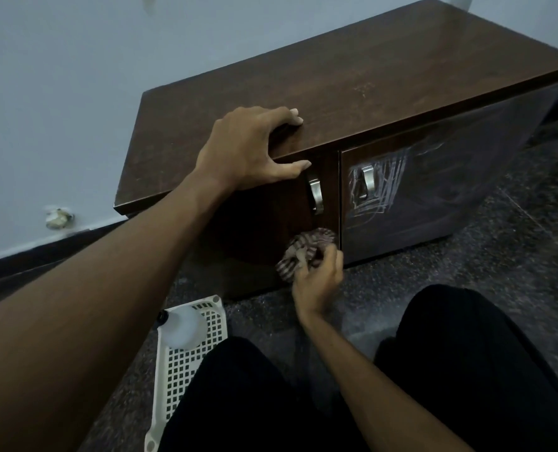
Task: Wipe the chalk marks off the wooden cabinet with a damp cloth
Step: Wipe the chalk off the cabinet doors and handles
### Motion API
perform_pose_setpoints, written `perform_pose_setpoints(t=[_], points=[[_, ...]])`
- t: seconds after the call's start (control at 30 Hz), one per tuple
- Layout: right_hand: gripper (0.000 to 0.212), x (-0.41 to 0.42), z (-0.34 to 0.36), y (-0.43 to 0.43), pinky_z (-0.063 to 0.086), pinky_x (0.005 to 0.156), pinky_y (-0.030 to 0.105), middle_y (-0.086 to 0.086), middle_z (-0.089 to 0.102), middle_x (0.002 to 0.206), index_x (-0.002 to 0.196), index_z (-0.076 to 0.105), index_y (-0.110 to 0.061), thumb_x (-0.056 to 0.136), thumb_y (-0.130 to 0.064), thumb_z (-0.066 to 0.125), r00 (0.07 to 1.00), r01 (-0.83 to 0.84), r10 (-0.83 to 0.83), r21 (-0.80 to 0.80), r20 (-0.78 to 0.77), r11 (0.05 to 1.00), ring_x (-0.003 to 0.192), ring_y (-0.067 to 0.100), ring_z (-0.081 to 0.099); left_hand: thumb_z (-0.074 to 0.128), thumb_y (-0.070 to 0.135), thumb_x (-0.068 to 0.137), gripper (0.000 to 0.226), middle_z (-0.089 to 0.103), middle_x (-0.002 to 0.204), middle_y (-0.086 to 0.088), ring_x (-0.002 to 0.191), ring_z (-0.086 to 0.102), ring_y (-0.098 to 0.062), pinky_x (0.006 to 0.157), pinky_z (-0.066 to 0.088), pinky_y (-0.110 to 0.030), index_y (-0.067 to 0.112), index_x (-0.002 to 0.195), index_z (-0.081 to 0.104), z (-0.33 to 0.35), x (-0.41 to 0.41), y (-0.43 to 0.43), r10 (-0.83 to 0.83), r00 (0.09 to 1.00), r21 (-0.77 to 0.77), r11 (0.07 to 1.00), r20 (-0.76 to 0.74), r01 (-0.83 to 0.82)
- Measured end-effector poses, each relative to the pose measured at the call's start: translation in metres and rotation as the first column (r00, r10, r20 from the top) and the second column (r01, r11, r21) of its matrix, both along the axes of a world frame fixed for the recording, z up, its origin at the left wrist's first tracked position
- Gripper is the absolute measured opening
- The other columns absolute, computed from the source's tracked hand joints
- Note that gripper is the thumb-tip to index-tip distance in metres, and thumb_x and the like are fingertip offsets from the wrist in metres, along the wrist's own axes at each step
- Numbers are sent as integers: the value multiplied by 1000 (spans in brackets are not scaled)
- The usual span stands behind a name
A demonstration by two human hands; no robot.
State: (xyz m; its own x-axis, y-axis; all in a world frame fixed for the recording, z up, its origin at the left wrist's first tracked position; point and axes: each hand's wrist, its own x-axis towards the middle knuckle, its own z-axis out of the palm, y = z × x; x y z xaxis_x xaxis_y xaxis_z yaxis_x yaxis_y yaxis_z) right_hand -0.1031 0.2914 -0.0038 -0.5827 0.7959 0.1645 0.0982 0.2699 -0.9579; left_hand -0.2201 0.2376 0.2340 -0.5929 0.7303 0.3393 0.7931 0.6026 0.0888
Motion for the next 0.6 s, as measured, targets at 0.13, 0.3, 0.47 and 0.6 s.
perform_pose_setpoints(t=[0.13, 0.3, 0.47, 0.6], points=[[25, 4, -2, -33, 46, 77, 14, 5, 56, 101, 102, 64, -7, 80, 2, 69, 877, -471, 478, 269, 43, 840, 89, 7, 49, 66, 68, 76, 67, 64, 137, 11, 119, 64, -15, 92, 55, -48, 28, 129, 64, -2, 1, -2, -4, 1000, 17, 1000, 6, 3], [20, 5, 4, -13, 46, 71, 13, 5, 58, 95, 97, 65, -5, 79, 4, 66, 960, -263, 277, 193, -49, 945, 81, 3, 50, 67, 69, 75, 67, 63, 137, 12, 120, 63, -14, 92, 55, -49, 29, 129, 64, -3, -1, -1, -7, 1000, 28, 1000, 17, 6], [17, 6, 20, 44, 33, 71, 8, 13, 58, 88, 94, 64, 2, 78, 6, 67, 972, 214, -208, 42, -114, 976, 77, 7, 46, 67, 69, 74, 67, 64, 136, 12, 120, 64, -15, 92, 55, -49, 29, 128, 65, -4, -2, -1, -7, 1000, 41, 999, 10, 7], [13, -5, 20, 106, 41, 75, 10, 24, 64, 88, 89, 63, 7, 82, -3, 67, 843, 510, -526, -139, -113, 849, 79, 26, 58, 69, 67, 75, 66, 64, 136, 12, 118, 65, -14, 91, 56, -48, 29, 128, 65, -4, -2, -2, -13, 1000, 49, 999, 9, 13]])
